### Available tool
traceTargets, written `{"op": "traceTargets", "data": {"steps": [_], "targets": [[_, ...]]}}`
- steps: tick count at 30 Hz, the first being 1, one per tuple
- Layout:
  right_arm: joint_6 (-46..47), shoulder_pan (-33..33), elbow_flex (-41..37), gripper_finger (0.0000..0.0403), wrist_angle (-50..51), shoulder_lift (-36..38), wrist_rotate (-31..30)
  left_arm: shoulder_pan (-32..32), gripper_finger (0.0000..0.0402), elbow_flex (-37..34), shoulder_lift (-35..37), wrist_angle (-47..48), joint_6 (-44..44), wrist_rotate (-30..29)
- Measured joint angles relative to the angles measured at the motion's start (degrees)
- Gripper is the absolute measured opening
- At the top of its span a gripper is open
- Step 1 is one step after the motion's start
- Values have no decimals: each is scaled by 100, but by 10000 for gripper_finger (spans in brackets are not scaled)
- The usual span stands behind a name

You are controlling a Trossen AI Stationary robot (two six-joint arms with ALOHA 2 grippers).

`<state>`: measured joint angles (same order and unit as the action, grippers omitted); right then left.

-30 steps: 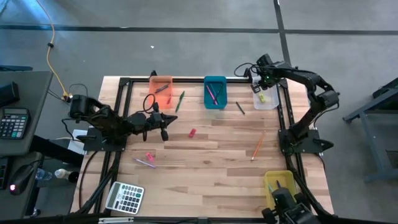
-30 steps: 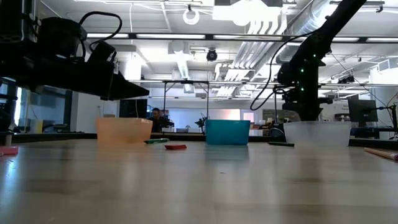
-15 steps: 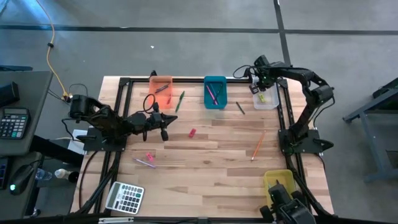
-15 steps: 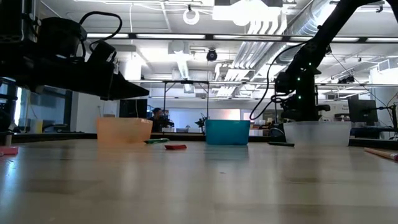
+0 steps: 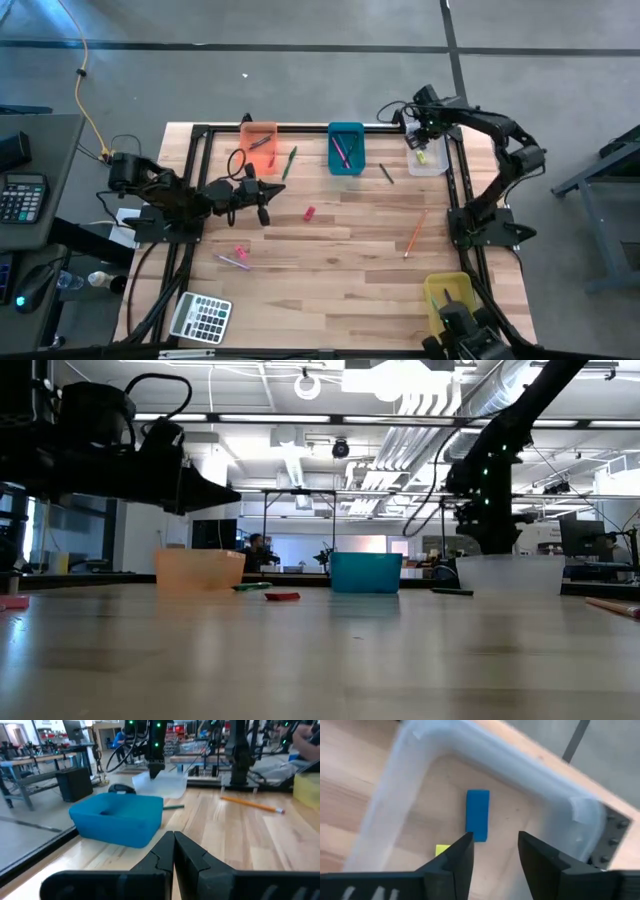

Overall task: Sort crayons/erasers/pens/pencils in bins
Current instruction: Put the purple pen into the yellow transparent bin

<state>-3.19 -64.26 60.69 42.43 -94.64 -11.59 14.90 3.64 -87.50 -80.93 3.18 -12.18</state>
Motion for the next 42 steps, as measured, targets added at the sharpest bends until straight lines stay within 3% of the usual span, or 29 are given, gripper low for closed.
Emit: {"op": "traceTargets", "data": {"steps": [11, 15, 22, 28, 35, 42], "targets": [[-482, 278, -551, 16, -1038, 1649, 1256, 0, 0, 7, 986, 730, 28, 13], [-465, 458, -1357, 9, -2030, 2279, 1636, 2, 0, 260, 1378, 1570, 206, 78], [-369, 1111, -2842, 2, -3704, 3438, 1809, 0, 0, 1405, 1962, 4456, 633, 425], [-10, 1719, -3603, 0, -4617, 4341, 1786, -181, 0, 2571, 2216, 7184, 752, 702], [80, 2387, -3994, 0, -5039, 4918, 1734, -848, 0, 3688, 2163, 10050, 345, 674], [-22, 3133, -3994, 0, -5060, 4967, 1058, -1729, 1, 4184, 2017, 12040, -821, 562]]}}
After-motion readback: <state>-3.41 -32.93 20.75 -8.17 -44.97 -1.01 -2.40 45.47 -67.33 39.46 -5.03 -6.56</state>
